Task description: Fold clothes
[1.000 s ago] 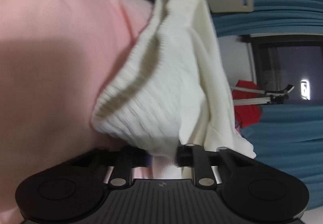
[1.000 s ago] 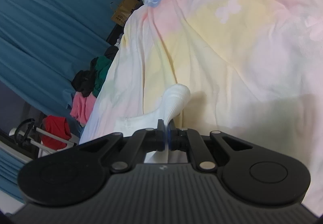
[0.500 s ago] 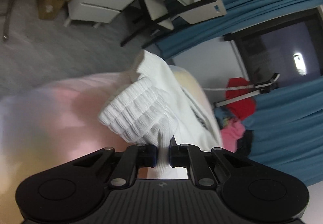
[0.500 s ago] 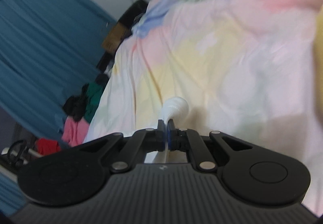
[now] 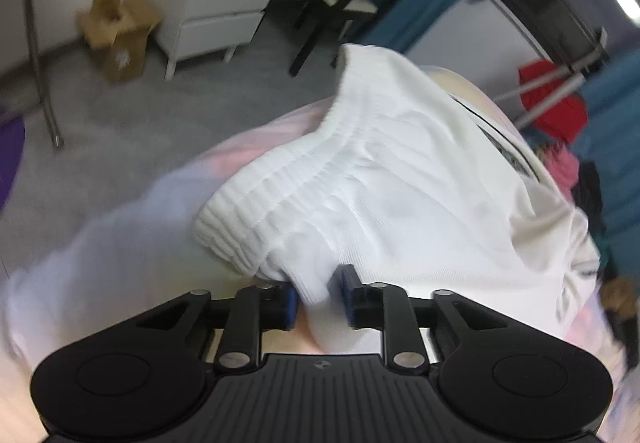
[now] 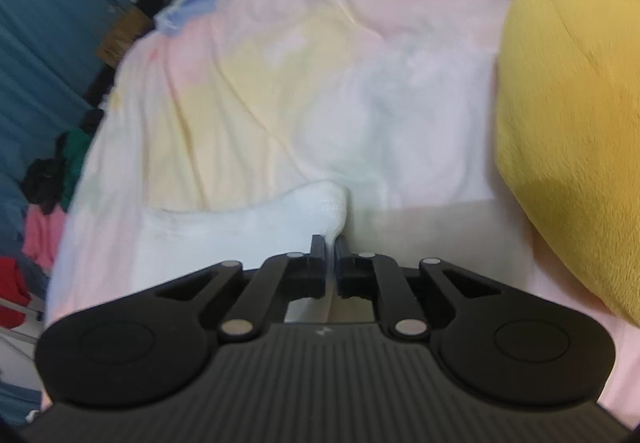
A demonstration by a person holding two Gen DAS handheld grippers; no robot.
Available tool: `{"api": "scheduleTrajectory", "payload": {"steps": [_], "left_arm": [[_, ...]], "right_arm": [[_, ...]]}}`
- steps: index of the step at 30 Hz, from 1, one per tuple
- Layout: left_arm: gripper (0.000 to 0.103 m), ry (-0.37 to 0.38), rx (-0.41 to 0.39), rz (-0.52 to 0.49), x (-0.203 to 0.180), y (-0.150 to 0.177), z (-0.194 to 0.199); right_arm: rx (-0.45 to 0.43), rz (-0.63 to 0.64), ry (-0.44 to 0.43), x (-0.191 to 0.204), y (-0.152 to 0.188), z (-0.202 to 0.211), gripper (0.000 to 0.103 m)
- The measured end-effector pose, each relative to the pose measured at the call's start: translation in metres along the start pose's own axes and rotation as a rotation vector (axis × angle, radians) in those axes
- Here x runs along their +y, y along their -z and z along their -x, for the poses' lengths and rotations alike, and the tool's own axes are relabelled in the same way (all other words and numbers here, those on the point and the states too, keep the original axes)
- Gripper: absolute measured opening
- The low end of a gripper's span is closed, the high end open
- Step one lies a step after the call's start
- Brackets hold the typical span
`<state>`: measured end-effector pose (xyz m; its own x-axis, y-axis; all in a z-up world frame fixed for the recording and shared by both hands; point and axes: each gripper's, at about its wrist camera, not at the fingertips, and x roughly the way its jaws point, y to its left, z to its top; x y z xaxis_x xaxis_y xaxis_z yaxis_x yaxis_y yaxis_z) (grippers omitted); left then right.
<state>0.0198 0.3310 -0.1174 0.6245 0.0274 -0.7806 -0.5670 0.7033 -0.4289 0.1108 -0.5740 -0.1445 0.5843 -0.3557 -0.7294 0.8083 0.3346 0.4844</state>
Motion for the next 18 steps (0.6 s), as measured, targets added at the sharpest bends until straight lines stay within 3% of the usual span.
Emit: {"api": "scheduleTrajectory", "payload": {"steps": [1, 2, 3, 5, 6, 10, 13, 18], "left_arm": [[0.046, -0.01, -0.007, -0.036, -0.006, 0.002, 0.004], [0.056, -0.019, -0.024, -0.078, -0.014, 0.004, 0.008], [0.061, -0.029, -0.041, -0.12, -0.021, 0.006, 0.011], [0.072, -0.051, -0.079, -0.201, -0.036, 0.01, 0.019], [0.082, -0.066, -0.112, -0.242, -0.045, 0.015, 0.026], [0.086, -0.072, -0.27, -0.438, -0.099, 0.034, 0.039], [0.092, -0.073, -0.379, -0.579, -0.14, 0.048, 0.048], [0.096, 0.0, -0.379, -0.719, -0.216, 0.073, 0.024]], "right_arm": [[0.013, 0.005, 0.012, 0.0, 0.0, -0.001, 0.014], [-0.014, 0.037, 0.007, 0.005, 0.0, 0.005, 0.029], [-0.042, 0.07, 0.002, 0.011, 0.0, 0.011, 0.054], [-0.128, 0.113, -0.007, 0.021, 0.001, 0.03, 0.079], [-0.164, 0.135, -0.027, 0.025, 0.001, 0.039, 0.079], [-0.242, 0.263, -0.145, 0.047, 0.009, 0.07, 0.078], [-0.242, 0.413, -0.262, 0.069, 0.029, 0.087, 0.078], [-0.184, 0.598, -0.419, 0.098, 0.073, 0.103, 0.078]]}}
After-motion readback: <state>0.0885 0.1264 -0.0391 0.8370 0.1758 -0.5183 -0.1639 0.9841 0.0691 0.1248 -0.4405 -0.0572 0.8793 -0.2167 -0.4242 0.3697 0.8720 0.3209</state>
